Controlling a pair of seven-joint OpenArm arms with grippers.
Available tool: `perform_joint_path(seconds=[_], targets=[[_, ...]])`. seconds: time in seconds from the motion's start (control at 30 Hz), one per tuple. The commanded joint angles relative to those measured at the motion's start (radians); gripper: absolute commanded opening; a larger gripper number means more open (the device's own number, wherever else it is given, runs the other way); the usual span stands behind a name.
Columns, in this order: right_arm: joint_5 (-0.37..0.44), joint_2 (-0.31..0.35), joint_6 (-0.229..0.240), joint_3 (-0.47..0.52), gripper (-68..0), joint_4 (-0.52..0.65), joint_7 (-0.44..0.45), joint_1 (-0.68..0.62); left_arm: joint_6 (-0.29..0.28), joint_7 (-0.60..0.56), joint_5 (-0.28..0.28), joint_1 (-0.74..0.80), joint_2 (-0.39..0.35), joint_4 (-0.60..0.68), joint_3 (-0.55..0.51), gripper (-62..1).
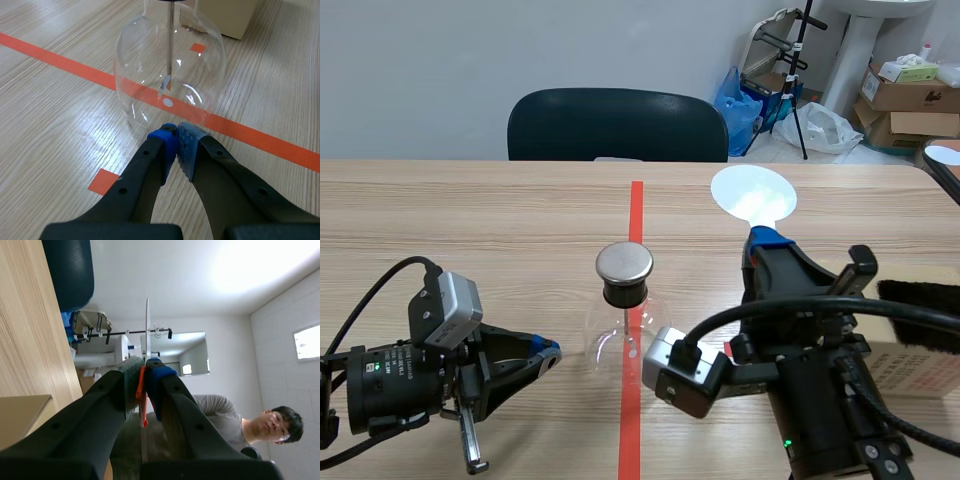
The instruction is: Do the electroscope experiment
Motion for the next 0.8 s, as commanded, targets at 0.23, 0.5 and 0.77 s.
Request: perform_joint_path(seconds=[0.23, 0.5, 0.77], targets=[[-0.001, 0.008, 0.056, -0.005, -66.5, 0.022, 0.011, 0.012, 0.003, -0.013, -0.01, -0.009, 0.008, 0.006, 0.0, -57.9], [-0.001, 0.008, 0.1, -0.005, -66.5, 0.022, 0.011, 0.012, 0.003, -0.013, -0.01, -0.009, 0.008, 0.006, -0.001, -57.9], [-0.001, 0.019, 0.119, -0.005, -66.5, 0.022, 0.011, 0.012, 0.003, -0.013, -0.01, -0.008, 0.008, 0.006, -0.001, -57.9]])
